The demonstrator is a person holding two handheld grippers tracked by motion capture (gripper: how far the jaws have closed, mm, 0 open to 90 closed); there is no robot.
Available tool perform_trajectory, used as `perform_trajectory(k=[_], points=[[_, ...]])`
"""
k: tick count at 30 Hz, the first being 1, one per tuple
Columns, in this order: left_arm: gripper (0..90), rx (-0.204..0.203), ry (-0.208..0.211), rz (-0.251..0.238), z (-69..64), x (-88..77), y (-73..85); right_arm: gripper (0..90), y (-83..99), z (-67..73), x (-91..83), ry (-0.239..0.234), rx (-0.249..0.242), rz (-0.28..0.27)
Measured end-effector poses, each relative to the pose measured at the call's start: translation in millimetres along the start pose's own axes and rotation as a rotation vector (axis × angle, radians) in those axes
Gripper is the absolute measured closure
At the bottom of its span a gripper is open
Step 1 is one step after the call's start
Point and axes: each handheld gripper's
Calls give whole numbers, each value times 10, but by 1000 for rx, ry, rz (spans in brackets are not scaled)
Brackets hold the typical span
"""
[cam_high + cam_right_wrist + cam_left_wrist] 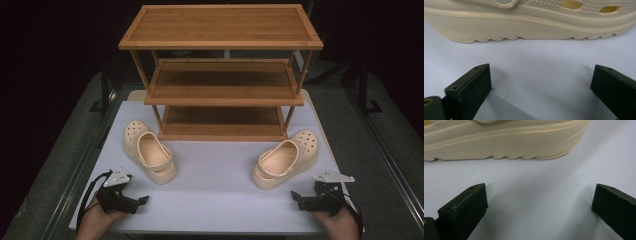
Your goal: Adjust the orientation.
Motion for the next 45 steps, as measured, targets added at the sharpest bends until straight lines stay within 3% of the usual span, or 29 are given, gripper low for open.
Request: perform_trajectory(k=[5, 13, 18, 20, 22, 27, 31, 33, 34, 35, 37, 45], points=[[0, -4, 4, -2, 3, 0, 1, 26, -56, -24, 31, -8, -8, 19], [0, -20, 15, -10, 16, -13, -5, 17, -59, -40, 71, -5, -9, 0], [69, -35, 12, -18, 33, -92, -28, 17, -55, -41, 71, -4, -11, -4], [160, -40, 15, -23, 32, -119, -32, 17, -56, -41, 71, -4, -11, -3], [176, -51, 8, -43, 48, -197, -49, 17, -55, -41, 71, -5, -9, -3], [414, -77, -21, -69, 98, -345, -86, 17, -56, -40, 71, -6, -8, -2], [581, -112, -17, -90, 178, -438, -149, 17, -56, -41, 71, -6, -7, -3], [618, -120, -20, -90, 202, -459, -172, 17, -56, -40, 71, -6, -7, -3], [668, -130, -23, -89, 226, -477, -197, 17, -56, -40, 70, -7, -6, -4], [786, -136, -29, -90, 282, -513, -254, 17, -55, -42, 70, -6, -8, -3], [900, -141, -48, -87, 341, -537, -317, 17, -54, -43, 70, -8, -7, -4], [900, -142, -95, -92, 582, -560, -649, 17, -53, -42, 71, -7, -8, -6]])
Point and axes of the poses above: each handheld gripper's, and its own axes: x roughly forward along the jaws, y roughly out of its underside, z roughly to its left, and after that the axes turned 11 degrees about -x, right-handed
